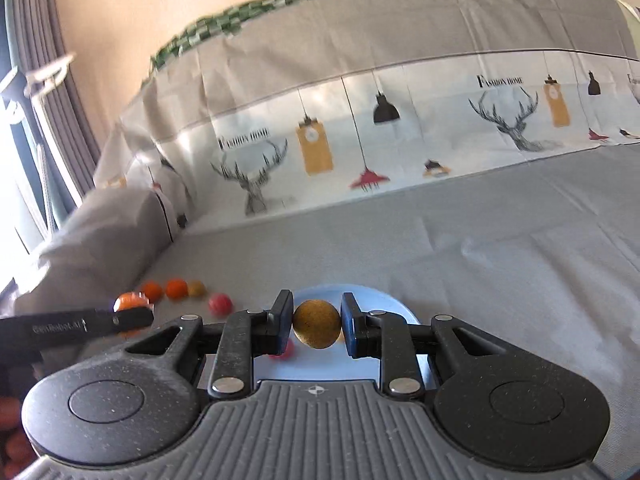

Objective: Organize fruits
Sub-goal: 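Grasp an orange with left tool while right tool grasps a yellow fruit, then carry the orange and yellow fruit over the blue plate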

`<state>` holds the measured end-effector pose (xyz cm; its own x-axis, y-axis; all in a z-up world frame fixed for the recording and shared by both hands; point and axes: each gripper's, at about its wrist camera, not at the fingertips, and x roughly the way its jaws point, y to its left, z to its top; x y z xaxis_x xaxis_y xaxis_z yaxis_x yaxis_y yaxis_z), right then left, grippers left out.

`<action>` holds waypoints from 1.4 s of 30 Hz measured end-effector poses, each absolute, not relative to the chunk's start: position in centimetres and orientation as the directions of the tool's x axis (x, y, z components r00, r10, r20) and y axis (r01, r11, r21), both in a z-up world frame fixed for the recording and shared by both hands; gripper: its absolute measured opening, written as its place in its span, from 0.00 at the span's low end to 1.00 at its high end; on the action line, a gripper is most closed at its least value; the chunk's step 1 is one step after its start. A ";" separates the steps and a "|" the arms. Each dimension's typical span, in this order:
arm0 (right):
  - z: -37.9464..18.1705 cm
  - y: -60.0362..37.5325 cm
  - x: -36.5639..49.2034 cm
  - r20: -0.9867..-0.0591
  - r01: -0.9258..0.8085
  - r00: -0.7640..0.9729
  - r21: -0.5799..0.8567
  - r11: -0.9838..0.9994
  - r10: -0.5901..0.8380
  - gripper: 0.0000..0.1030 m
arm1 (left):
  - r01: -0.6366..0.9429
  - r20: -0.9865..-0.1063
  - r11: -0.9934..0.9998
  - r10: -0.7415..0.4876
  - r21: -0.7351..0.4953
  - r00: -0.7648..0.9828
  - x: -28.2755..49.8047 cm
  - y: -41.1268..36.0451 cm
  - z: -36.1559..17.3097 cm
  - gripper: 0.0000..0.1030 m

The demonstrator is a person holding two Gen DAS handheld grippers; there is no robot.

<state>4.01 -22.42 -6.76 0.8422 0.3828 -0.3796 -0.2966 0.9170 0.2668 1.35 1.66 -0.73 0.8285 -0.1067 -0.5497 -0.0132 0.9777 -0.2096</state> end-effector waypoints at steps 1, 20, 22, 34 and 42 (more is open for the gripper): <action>-6.9 -22.6 3.8 -0.384 -0.301 0.843 0.243 0.922 0.377 0.26 | 0.006 -0.554 0.982 -0.113 -0.191 0.825 1.3 0.9 -0.9 0.35; -8.4 -21.8 4.3 -0.430 -0.323 0.818 0.204 0.924 0.381 0.26 | 0.113 -0.587 0.991 -0.131 -0.067 0.799 1.9 -2.4 -3.1 0.35; -8.5 -21.8 4.3 -0.433 -0.320 0.818 0.205 0.925 0.379 0.26 | 0.114 -0.589 0.991 -0.131 -0.066 0.798 2.0 -2.4 -3.2 0.35; -8.6 -21.5 4.5 -0.440 -0.322 0.813 0.206 0.924 0.382 0.26 | 0.123 -0.597 0.991 -0.131 -0.055 0.791 2.0 -2.9 -3.5 0.35; -8.6 -21.5 4.6 -0.440 -0.324 0.812 0.206 0.923 0.383 0.26 | 0.137 -0.600 0.990 -0.135 -0.042 0.788 2.0 -3.4 -3.7 0.35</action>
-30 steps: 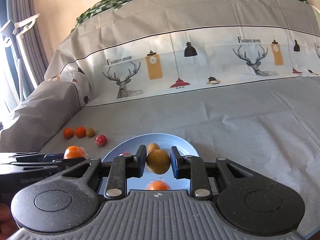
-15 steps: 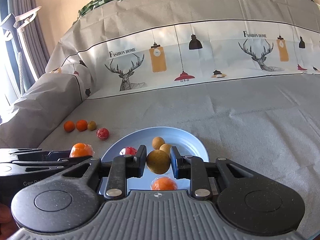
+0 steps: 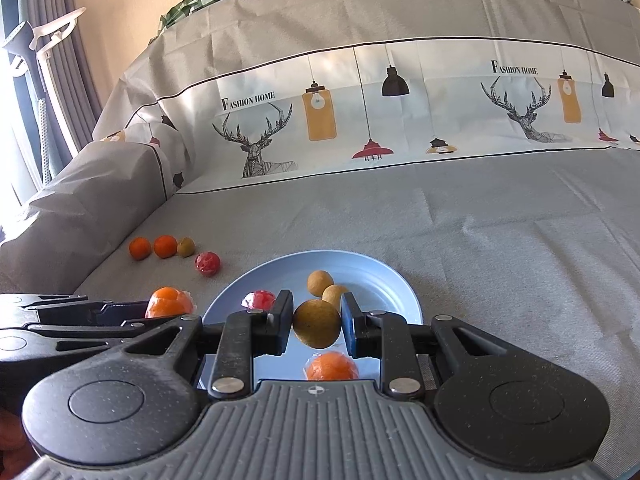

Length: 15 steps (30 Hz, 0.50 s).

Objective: Organize fruits
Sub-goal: 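Carry the orange and yellow fruit over the blue plate, then open left tool to drop the orange while right tool drops the yellow fruit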

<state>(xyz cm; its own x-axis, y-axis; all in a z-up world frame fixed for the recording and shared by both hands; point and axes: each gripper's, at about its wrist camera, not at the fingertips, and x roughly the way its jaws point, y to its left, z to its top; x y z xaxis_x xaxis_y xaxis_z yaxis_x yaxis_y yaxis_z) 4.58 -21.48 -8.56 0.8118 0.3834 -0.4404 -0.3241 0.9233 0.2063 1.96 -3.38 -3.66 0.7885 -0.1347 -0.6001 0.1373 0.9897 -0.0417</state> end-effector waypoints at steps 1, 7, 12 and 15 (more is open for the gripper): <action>-8.6 -21.5 4.6 -0.440 -0.324 0.812 0.206 0.923 0.383 0.26 | 0.138 -0.601 0.990 -0.135 -0.042 0.788 2.0 -3.4 -3.7 0.35; -8.8 -21.3 4.6 -0.443 -0.329 0.810 0.200 0.923 0.385 0.26 | 0.144 -0.602 0.989 -0.141 -0.043 0.786 2.0 -3.5 -3.8 0.35; -8.8 -21.3 4.7 -0.443 -0.331 0.809 0.198 0.923 0.385 0.26 | 0.148 -0.603 0.988 -0.143 -0.042 0.785 2.1 -3.6 -3.8 0.35; -8.8 -21.2 4.6 -0.443 -0.329 0.810 0.197 0.923 0.384 0.26 | 0.153 -0.602 0.987 -0.146 -0.040 0.785 2.0 -3.6 -3.8 0.35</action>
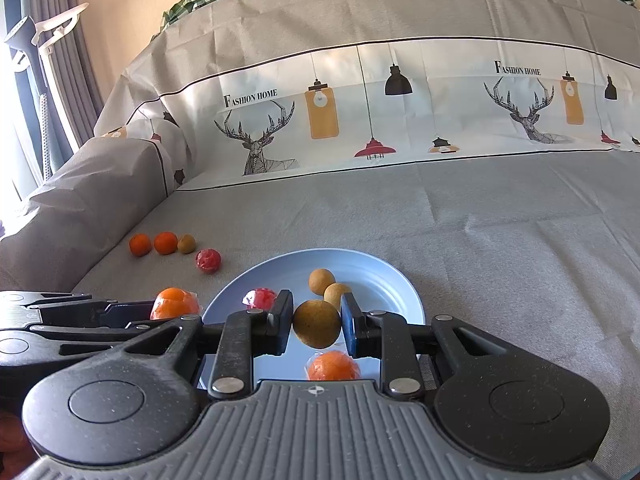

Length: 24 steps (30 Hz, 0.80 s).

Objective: Organize fruits
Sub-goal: 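Open left tool to drop the orange while right tool drops the yellow fruit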

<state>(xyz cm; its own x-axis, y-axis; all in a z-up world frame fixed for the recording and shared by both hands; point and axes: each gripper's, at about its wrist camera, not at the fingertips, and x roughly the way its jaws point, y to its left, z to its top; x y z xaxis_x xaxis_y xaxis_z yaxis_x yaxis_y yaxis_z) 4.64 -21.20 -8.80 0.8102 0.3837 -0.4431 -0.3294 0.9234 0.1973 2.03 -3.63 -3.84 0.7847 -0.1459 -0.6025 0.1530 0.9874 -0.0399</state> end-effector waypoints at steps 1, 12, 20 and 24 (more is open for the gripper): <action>-8.8 -21.2 4.6 -0.443 -0.329 0.810 0.197 0.923 0.384 0.26 | 0.154 -0.603 0.987 -0.146 -0.040 0.784 2.0 -3.6 -3.9 0.35; -9.1 -21.0 4.9 -0.462 -0.314 0.806 0.195 0.929 0.369 0.53 | 0.153 -0.610 0.987 -0.152 -0.051 0.777 2.2 -3.6 -4.1 0.42; -9.2 -20.8 4.9 -0.468 -0.308 0.806 0.190 0.932 0.362 0.65 | 0.140 -0.613 0.989 -0.140 -0.048 0.778 2.1 -3.5 -4.2 0.49; -9.2 -20.8 4.9 -0.470 -0.308 0.806 0.186 0.933 0.359 0.68 | 0.120 -0.613 0.992 -0.123 -0.047 0.780 2.1 -3.3 -4.1 0.56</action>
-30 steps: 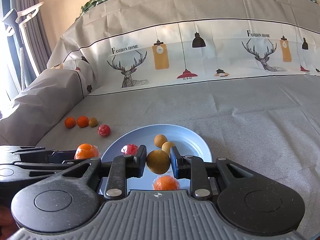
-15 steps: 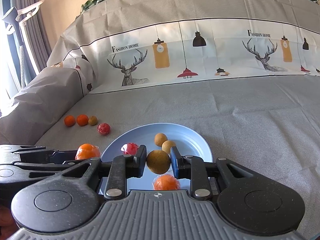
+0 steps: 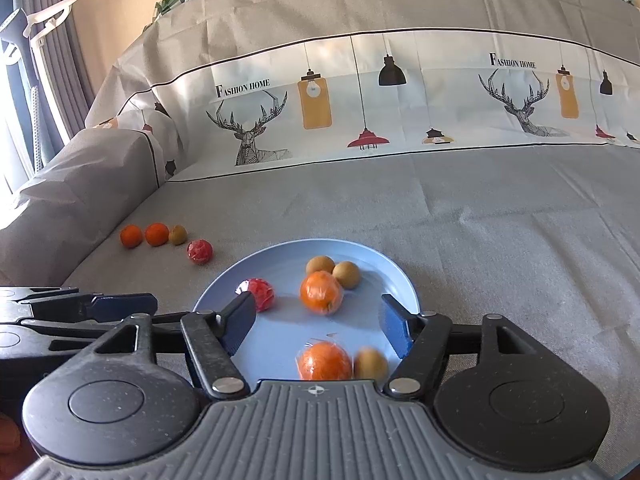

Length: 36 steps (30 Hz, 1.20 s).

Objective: Organize fruits
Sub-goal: 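Open left tool to drop the orange while right tool drops the yellow fruit, then grasp an orange with left tool while right tool grasps a red wrapped fruit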

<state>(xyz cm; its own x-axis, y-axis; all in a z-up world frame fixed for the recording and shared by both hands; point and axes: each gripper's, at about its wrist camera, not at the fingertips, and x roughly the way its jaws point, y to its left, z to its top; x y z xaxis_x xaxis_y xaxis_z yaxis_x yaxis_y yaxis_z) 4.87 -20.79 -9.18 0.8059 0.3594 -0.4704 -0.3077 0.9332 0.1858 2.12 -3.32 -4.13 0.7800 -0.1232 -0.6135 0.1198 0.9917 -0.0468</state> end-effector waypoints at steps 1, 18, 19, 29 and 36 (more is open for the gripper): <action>-9.2 -20.8 4.9 -0.471 -0.308 0.805 0.186 0.933 0.359 0.68 | 0.115 -0.613 0.992 -0.119 -0.047 0.781 2.2 -3.2 -4.1 0.57; -9.2 -20.8 5.4 -0.480 -0.298 0.802 0.194 0.935 0.355 0.68 | 0.093 -0.573 0.994 -0.113 -0.064 0.811 2.2 -2.3 -3.5 0.42; -9.3 -20.8 5.5 -0.482 -0.296 0.801 0.196 0.935 0.355 0.68 | 0.104 -0.573 0.992 -0.124 -0.068 0.810 2.2 -2.3 -3.5 0.42; -9.5 -20.7 6.4 -0.498 -0.273 0.791 0.235 0.933 0.356 0.68 | 0.151 -0.573 0.986 -0.168 -0.077 0.802 2.5 -2.9 -3.6 0.35; -8.8 -20.0 6.5 -0.478 -0.267 0.805 0.239 0.934 0.352 0.47 | 0.140 -0.562 0.985 -0.174 -0.103 0.808 2.6 -2.2 -3.3 0.23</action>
